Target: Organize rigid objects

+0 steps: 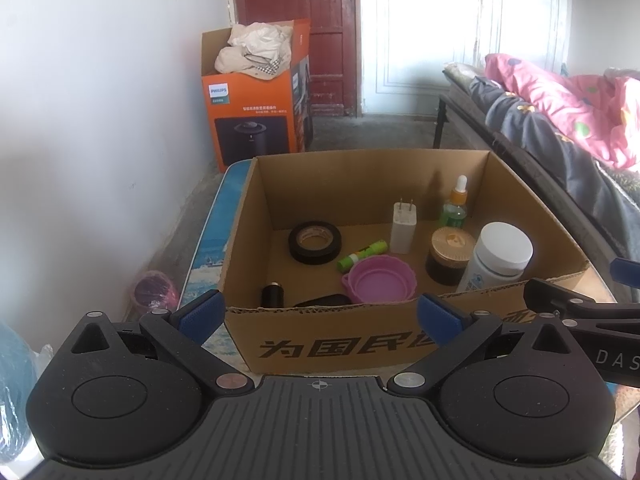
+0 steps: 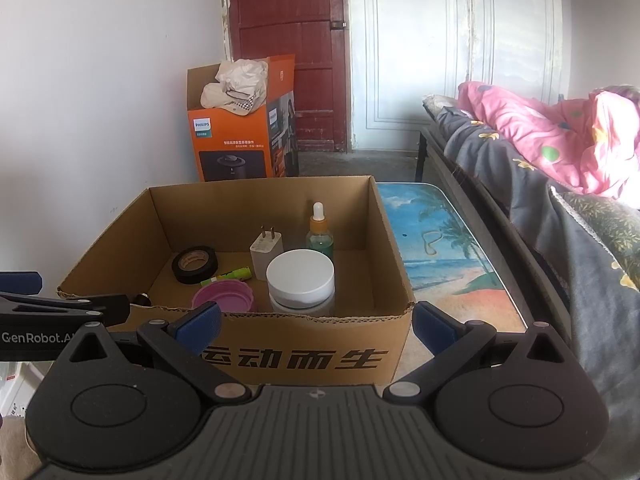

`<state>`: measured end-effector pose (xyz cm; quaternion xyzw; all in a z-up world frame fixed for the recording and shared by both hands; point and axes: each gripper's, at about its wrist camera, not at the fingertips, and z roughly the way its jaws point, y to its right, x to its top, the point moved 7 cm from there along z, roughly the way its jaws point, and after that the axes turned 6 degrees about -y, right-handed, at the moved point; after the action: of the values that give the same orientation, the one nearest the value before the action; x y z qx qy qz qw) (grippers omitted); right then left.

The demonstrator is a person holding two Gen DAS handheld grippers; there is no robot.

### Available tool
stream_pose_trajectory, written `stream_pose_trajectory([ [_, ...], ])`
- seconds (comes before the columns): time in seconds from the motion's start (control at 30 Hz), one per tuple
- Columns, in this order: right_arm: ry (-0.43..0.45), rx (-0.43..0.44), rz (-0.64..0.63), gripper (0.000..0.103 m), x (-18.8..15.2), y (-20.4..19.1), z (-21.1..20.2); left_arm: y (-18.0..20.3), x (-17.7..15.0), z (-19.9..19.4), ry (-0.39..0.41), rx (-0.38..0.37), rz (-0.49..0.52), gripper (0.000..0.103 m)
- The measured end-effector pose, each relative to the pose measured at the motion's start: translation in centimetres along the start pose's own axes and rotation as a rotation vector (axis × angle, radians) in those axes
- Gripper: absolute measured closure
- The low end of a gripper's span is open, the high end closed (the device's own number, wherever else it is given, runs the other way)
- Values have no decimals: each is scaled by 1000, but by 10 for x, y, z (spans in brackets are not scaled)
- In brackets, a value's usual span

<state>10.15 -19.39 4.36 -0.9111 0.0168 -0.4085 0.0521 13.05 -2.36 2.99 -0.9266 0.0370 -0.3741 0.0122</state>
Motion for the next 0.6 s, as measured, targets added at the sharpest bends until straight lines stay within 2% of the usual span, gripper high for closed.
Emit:
stream_pose_trajectory([
  [0.6, -1, -5, 0, 0, 1, 3, -1, 0, 0, 0, -4, -1, 1, 0],
])
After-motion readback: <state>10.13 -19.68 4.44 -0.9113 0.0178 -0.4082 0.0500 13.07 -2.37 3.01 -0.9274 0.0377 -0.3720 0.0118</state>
